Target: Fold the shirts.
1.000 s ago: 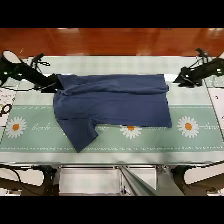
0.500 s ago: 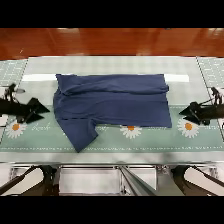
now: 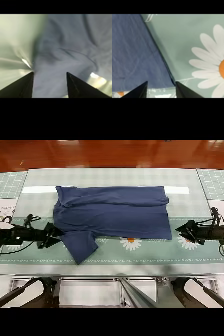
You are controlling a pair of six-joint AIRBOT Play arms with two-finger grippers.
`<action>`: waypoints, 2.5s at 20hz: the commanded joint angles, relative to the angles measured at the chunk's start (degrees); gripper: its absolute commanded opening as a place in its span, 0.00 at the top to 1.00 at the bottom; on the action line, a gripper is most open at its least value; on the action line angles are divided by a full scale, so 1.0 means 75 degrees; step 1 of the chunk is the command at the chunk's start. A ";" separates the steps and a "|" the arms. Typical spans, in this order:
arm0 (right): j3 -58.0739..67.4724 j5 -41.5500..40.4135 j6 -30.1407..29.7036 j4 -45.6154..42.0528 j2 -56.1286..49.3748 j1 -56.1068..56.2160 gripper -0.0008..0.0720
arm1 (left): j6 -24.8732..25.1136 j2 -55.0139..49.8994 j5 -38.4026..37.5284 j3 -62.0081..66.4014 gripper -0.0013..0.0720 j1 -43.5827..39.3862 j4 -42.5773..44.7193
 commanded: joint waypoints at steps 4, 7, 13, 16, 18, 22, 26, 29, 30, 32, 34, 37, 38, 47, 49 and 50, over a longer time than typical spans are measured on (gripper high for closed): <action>-0.0041 -0.0085 -0.0032 0.0274 0.0041 -0.0134 0.43 | 0.1020 -0.0455 0.0816 0.0073 0.94 -0.1233 -0.0898; -0.0041 0.0038 0.0484 -0.0525 0.0035 -0.0487 0.43 | 0.1498 -0.0423 0.0064 0.0417 0.96 -0.1169 -0.0883; -0.0184 0.0702 0.0565 -0.0595 -0.0160 -0.0487 0.43 | 0.1507 -0.0417 -0.0079 0.0554 0.96 -0.1137 -0.0892; -0.0184 0.0807 0.0440 -0.0219 -0.0836 -0.0487 0.43 | 0.1510 -0.0417 -0.0079 0.0554 0.96 -0.1139 -0.0895; -0.0181 0.0653 0.0236 0.0367 -0.1233 -0.0484 0.43 | 0.1507 -0.0417 -0.0050 0.0554 0.96 -0.1139 -0.0895; -0.0184 0.0530 0.0122 0.0635 -0.1603 -0.0484 0.43 | 0.1507 -0.0417 0.0114 0.0554 0.96 -0.1139 -0.0921; -0.0015 0.0006 0.0230 0.0778 -0.1649 0.0449 0.43 | 0.1510 -0.0417 0.0341 0.0554 0.96 -0.1139 -0.1137; 0.0548 -0.0353 0.0446 0.0769 -0.1719 0.1320 0.70 | 0.1510 -0.0417 0.0329 0.0554 0.96 -0.1137 -0.1148; 0.0772 -0.0131 0.0146 0.0720 -0.1714 0.1469 0.96 | 0.1512 -0.0417 0.0300 0.0557 0.96 -0.1128 -0.1148; 0.1093 0.0364 -0.0015 0.0484 -0.1612 0.1504 0.96 | 0.1891 -0.0414 -0.0090 0.0638 0.96 -0.0965 -0.1145; 0.1338 0.0434 -0.0006 0.0210 -0.1326 0.1317 0.96 | 0.2113 -0.0417 -0.0632 0.0924 0.96 -0.0627 -0.1148; 0.2148 0.0408 -0.0003 0.0245 -0.1431 0.1317 0.96 | 0.2133 -0.0475 -0.0423 0.1807 0.96 -0.0405 -0.1148; 0.2524 0.0370 0.0000 0.0318 -0.1661 0.1443 0.96 | 0.2127 -0.0577 -0.0274 0.2229 0.96 -0.0463 -0.1148; 0.6050 -0.0548 0.0711 0.0836 -0.4526 0.2451 0.96 | 0.1419 -0.3681 0.0335 0.6796 0.96 -0.1419 -0.1145; 0.6709 -0.0580 0.0778 0.0988 -0.5091 0.2512 0.96 | 0.1043 -0.4368 0.0335 0.7536 0.96 -0.1416 -0.1145; 0.6971 -0.0577 0.0778 0.1102 -0.5316 0.2515 0.96 | 0.0889 -0.4663 0.0335 0.7836 0.96 -0.1416 -0.1145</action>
